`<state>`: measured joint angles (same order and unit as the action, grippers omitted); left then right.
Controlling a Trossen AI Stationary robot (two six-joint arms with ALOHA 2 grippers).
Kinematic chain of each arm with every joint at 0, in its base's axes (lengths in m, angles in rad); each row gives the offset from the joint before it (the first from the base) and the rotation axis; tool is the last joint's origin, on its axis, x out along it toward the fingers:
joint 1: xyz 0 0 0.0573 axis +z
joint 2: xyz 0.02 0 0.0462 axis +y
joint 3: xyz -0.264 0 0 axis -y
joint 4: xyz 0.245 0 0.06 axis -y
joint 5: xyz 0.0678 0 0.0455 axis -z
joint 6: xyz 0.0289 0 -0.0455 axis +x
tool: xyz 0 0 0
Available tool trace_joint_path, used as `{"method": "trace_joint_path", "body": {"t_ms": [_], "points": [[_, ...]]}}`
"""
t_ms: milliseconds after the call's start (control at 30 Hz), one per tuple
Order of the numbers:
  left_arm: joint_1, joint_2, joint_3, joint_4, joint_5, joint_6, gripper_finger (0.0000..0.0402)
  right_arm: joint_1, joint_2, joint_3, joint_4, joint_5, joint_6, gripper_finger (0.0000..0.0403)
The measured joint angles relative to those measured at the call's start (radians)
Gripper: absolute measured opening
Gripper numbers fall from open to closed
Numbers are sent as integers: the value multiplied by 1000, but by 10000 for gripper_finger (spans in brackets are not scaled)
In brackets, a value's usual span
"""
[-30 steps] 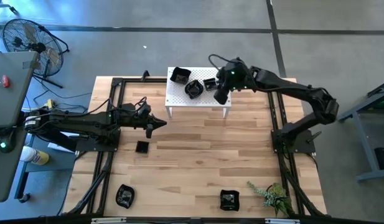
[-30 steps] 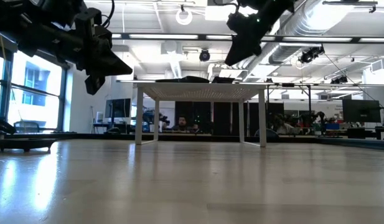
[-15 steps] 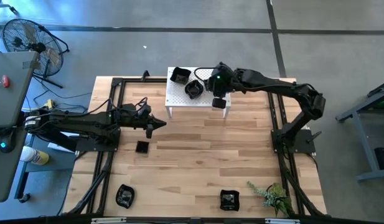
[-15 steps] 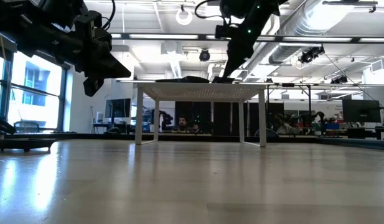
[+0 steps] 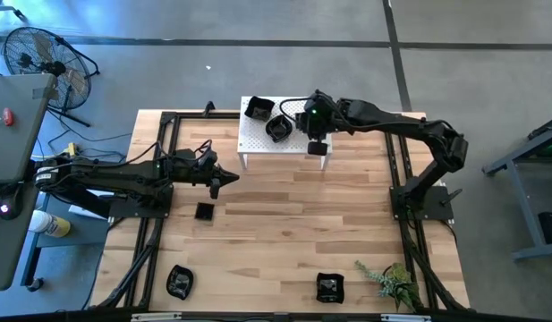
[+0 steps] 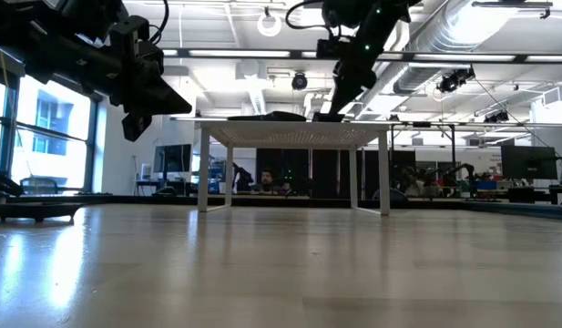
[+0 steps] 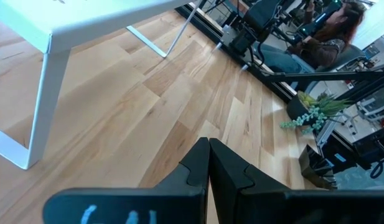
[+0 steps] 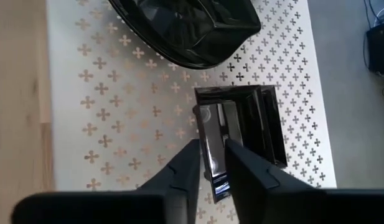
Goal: Pick & Place Mini shaped plates
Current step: Stack the black square plate on top of the black square plates on the shelf
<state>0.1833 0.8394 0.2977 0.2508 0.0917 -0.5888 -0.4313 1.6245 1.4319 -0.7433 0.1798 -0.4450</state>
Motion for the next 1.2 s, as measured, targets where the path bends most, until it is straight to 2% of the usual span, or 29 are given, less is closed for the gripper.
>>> {"method": "trace_joint_path", "body": {"t_ms": [167, 400, 467, 867, 1067, 1200], "points": [[0, 0, 0, 0, -5, -2, 4, -1, 0, 0, -1, -28, 0, 84], [0, 0, 0, 0, -6, -3, 4, -1, 0, 0, -1, -39, 7, 12], [0, 0, 0, 0, -6, -3, 4, -1, 0, 0, 0, -32, 5, 5], [0, 0, 0, 0, -8, -11, 4, 9, -80, 0, 37, 23, 2, 5], [0, 0, 0, 0, -8, -13, 4, 9, -67, 0, 36, 29, 24, 4], [0, 0, 0, 0, -8, -13, 4, 9, -47, 0, 24, 10, 66, 32]]}}
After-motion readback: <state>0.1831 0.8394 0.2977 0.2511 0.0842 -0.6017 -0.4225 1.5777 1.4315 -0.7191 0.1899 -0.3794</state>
